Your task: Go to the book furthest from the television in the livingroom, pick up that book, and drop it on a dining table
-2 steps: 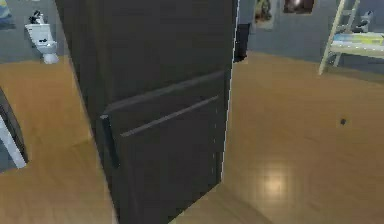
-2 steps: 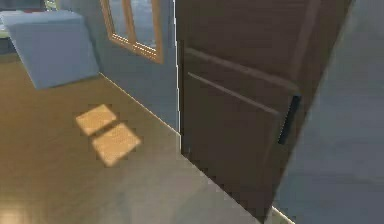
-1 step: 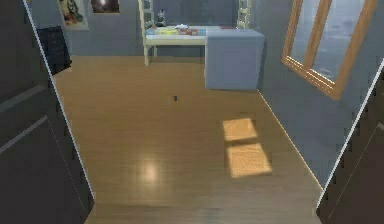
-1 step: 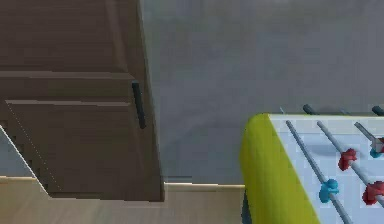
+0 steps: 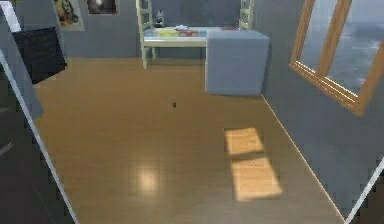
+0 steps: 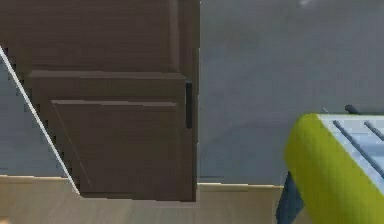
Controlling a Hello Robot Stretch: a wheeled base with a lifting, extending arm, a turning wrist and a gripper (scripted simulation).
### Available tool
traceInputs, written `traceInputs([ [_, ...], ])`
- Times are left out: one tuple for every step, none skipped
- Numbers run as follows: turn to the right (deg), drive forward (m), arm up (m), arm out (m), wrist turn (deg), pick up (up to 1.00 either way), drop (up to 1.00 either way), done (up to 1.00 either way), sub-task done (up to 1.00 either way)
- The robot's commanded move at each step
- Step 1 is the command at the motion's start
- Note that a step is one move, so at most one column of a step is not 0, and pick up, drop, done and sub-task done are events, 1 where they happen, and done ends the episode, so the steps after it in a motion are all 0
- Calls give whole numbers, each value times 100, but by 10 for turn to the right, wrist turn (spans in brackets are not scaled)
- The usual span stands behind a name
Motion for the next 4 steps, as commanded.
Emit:
traceInputs([
  [-300, 0, 0, 0, 0, 0, 0, 0, 0],
  [0, 20, 0, 0, 0, 0, 0, 0, 0],
  [-450, 0, 0, 0, 0, 0, 0, 0, 0],
  [-450, 0, 0, 0, 0, 0, 0, 0, 0],
])
